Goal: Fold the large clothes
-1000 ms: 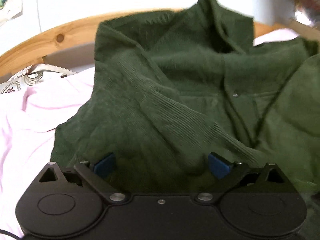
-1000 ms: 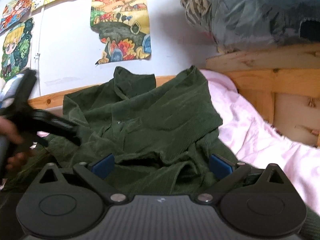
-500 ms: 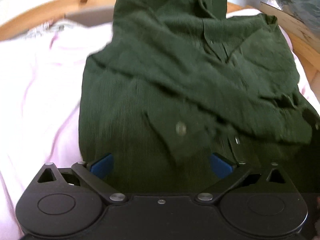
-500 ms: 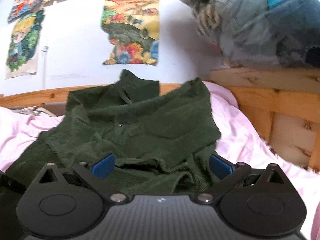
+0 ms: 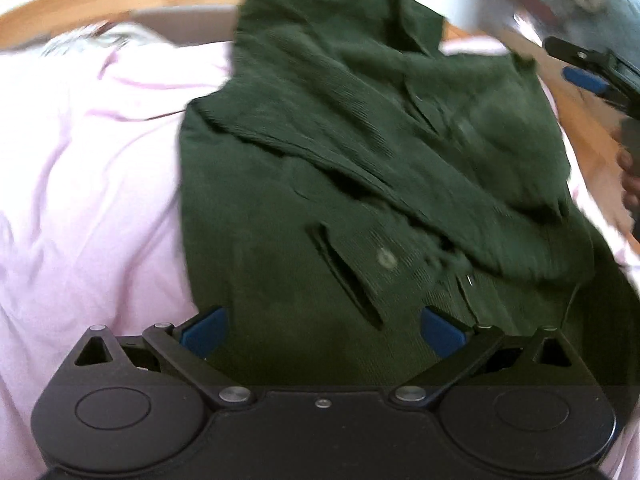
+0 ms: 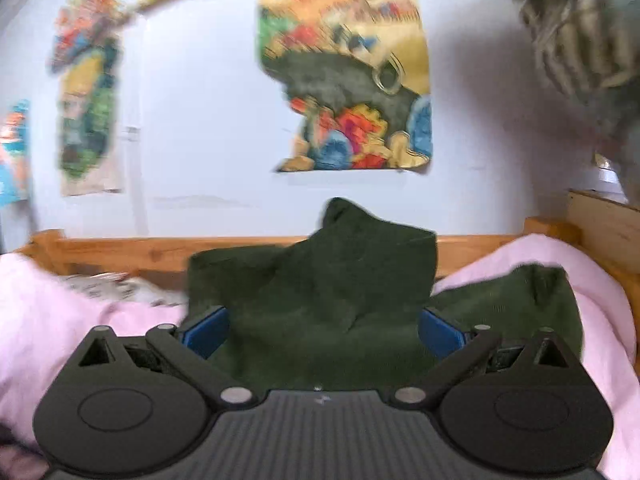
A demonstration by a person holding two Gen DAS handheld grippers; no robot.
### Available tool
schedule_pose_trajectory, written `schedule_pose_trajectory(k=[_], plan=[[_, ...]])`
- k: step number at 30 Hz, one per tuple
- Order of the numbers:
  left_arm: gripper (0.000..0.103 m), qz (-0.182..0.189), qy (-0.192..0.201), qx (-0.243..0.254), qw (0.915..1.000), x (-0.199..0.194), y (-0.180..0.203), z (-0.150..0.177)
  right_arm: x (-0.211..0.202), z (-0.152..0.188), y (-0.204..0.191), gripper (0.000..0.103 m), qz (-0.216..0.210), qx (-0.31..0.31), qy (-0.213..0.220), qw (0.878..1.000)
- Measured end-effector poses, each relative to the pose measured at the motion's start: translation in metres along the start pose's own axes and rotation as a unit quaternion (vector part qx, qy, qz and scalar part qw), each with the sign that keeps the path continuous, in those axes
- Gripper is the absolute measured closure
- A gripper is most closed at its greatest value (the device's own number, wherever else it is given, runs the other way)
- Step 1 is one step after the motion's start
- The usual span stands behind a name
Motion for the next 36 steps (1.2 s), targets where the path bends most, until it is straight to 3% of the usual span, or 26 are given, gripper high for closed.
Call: schedule_pose_trajectory(k=[4,9,12,17,19,20,21,24,28,31,36], plan=[[0.001,0.005,-0.006,-0.049,0.9988,0.01,-0.017,-0.01,0.072,-0.026,0.047,0.009,0.046,0.003,0.005,0.999],[0.001,0.013,0.01,-0.066,0.9977,0.019,-0.031,-0.03,0.136,-0.037,0.087,0.021,0.107,0.017,0.008,0.994],[0.001,0.024,0.021,-0.093,0.9952,0.026,-0.037,-0.041,0.16,-0.033,0.099,0.031,0.133,0.039,-0.001,0.99],[0.001,0.031,0.018,-0.118,0.9924,0.034,-0.044,-0.041,0.177,-0.023,0.117,0.033,0.148,0.1,-0.002,0.984],[0.001,0.027,0.016,-0.107,0.9938,0.033,-0.045,-0.039,0.183,-0.021,0.122,0.05,0.151,0.108,-0.008,0.983],[0.001,0.025,0.015,-0.102,0.9943,0.033,-0.046,-0.038,0.184,-0.019,0.123,0.063,0.157,0.106,-0.011,0.982],[0.001,0.022,0.014,-0.099,0.9948,0.032,-0.047,-0.037,0.183,-0.018,0.124,0.078,0.158,0.108,-0.012,0.981],[0.001,0.008,0.008,-0.095,0.9954,0.026,-0.052,-0.034,0.173,-0.016,0.121,0.091,0.145,0.1,-0.003,0.984],[0.001,-0.009,0.013,-0.102,0.9947,0.01,-0.06,-0.031,0.135,-0.023,0.106,0.093,0.122,0.053,0.014,0.991],[0.001,-0.021,0.024,-0.101,0.9944,-0.006,-0.061,-0.031,0.089,-0.031,0.079,0.093,0.085,-0.03,0.037,0.995],[0.001,-0.03,0.051,-0.109,0.9923,-0.033,-0.055,-0.034,-0.017,-0.024,0.019,0.093,0.009,-0.144,0.088,0.986]])
Point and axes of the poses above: each gripper's, at about its wrist camera, not at the fingertips, and x roughly the way its jaws point, y to its right, z to its underside, the point moved 6 cm from there along x, roughly the way its jaws point, and after that the axes turned 3 degrees about y, right-handed, at the moved point
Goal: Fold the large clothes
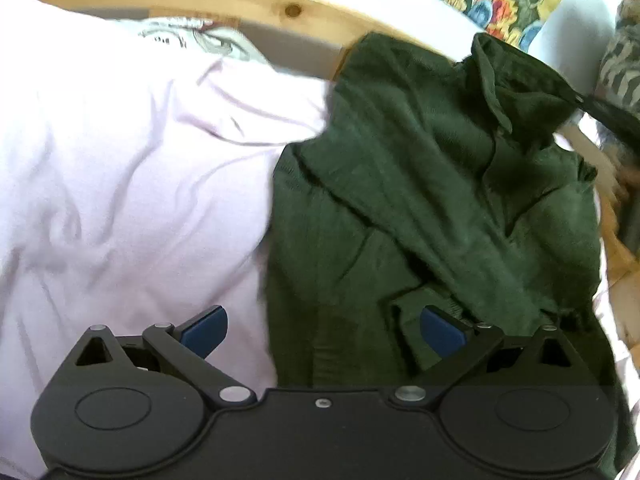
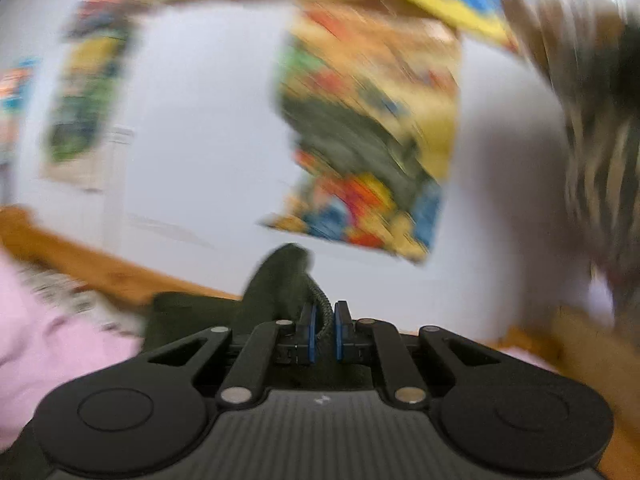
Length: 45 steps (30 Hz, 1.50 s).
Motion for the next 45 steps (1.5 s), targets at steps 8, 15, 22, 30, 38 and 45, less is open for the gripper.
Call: schedule_pose_trajectory(k=[8,15,22,30,38,45], plan=[[0.001,0.021,0.039,0.017,0.9989,-0.038,0.038,0.005,-0.147,0.078,-0.081,0.098,-0.024,-0.074,0.007,0.997],[0.001,0.015,0.038,0.039,0.9984,-0.048,0.046,0.016,-0.192,0.166,-0.1,0.098,0.034,0.061,-0.122,0.99],[0.001,-0.011,0.059,0.014,0.9981,-0.034,0.028,0.0,-0.21,0.145,-0.101,0.038,0.025,0.052,-0.101,0.993],[0.001,-0.053,0.117,0.046,0.9907,0.01,0.031,-0.069,-0.11,0.076,-0.03,0.014,0.077,-0.036,-0.048,0.995],[0.001,-0.107,0.105,0.079,0.9856,0.097,0.048,-0.096,0.0,0.107,0.035,0.016,0.207,-0.037,-0.134,0.968],[0.0,-0.115,0.076,0.094,0.986,0.156,0.027,-0.08,-0.021,0.172,0.052,0.001,0.213,0.047,-0.091,0.972]])
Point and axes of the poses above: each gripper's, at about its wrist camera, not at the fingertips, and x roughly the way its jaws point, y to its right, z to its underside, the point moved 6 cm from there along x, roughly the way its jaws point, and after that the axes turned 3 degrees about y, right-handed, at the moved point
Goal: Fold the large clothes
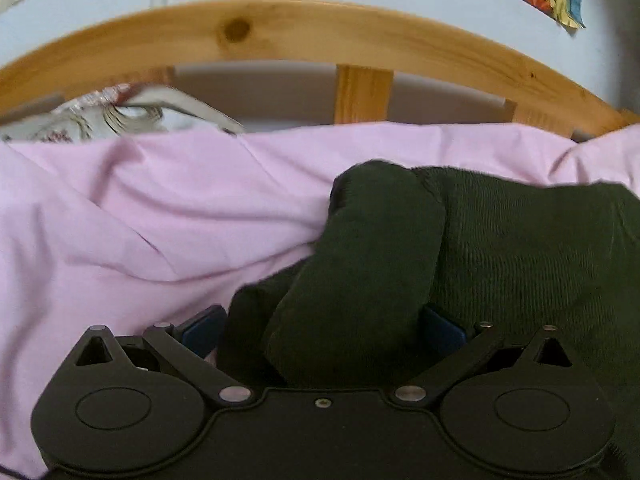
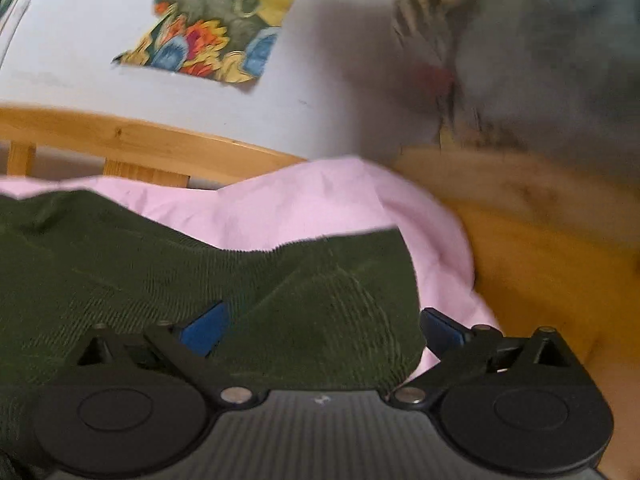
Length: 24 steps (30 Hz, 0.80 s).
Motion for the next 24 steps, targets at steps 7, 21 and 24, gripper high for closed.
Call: schedule_pose_trajectory(k=[7,21,24], plan=[[0.0,0.006,0.017,0.0,0.9998,-0.005,-0.002,-0.001,-0.015,-0.023,0.011,0.0,0.005,0.031,-0.026,0.999],[0.0,0.057,0.018,0.128,0.99,-0.068,0.082,0.056,-0.099,0.016,-0.132,0.0,-0.113,-0.259,0.004,0.959],[0.0,0.069,0.02,0.127,0.9893,-0.072,0.077,0.056,-0.098,0.002,-0.127,0.0,-0.121,-0.254,-0.045,0.959]])
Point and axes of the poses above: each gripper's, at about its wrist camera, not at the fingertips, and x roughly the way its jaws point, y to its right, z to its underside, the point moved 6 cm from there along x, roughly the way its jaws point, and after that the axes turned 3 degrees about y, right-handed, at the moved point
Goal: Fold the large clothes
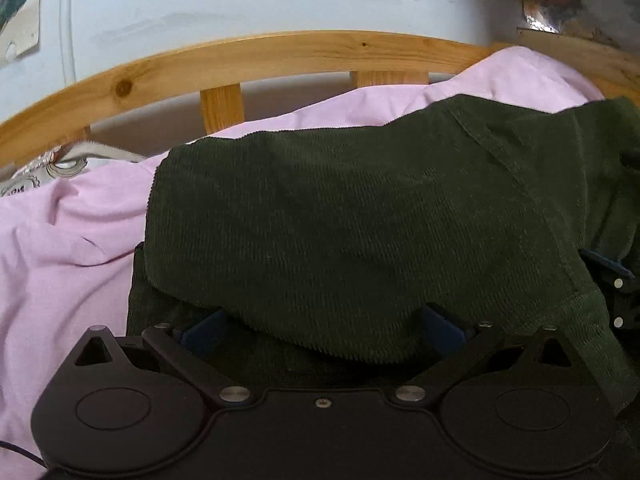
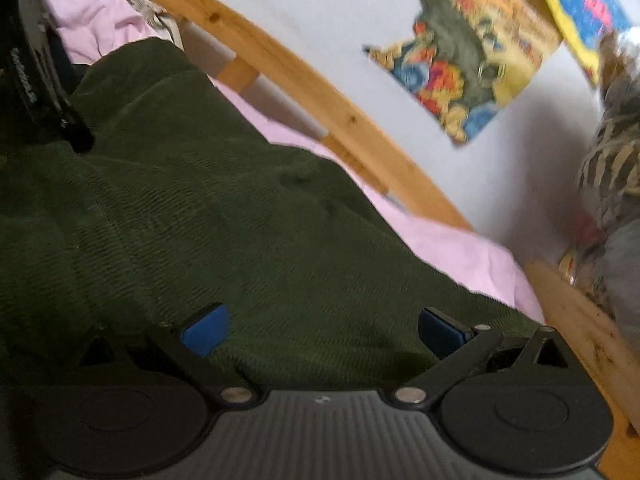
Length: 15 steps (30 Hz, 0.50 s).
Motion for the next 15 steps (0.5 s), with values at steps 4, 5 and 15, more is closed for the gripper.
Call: schedule_pose_trajectory(k=[4,5,15], plan=[[0.001,-0.011,-0.046,-0.06,0.9971,-0.024,-0.02,0.0,-0.044,-0.016,0.004,0.0,-0.007,0.017,-0.014,1.0],[0.001,-0.02,-0.049,-0.068,0.9963,-0.037,-0.025,0.002,-0.063,-0.018,0.0,0.0,-0.009,0.023,-0.011,1.0],[0.001,-0.003,-0.02,0.013,0.9997,-0.193,-0.029,0.059,-0.223,0.056,-0.039,0.0,-0.09,0.061,-0.06,0.992]])
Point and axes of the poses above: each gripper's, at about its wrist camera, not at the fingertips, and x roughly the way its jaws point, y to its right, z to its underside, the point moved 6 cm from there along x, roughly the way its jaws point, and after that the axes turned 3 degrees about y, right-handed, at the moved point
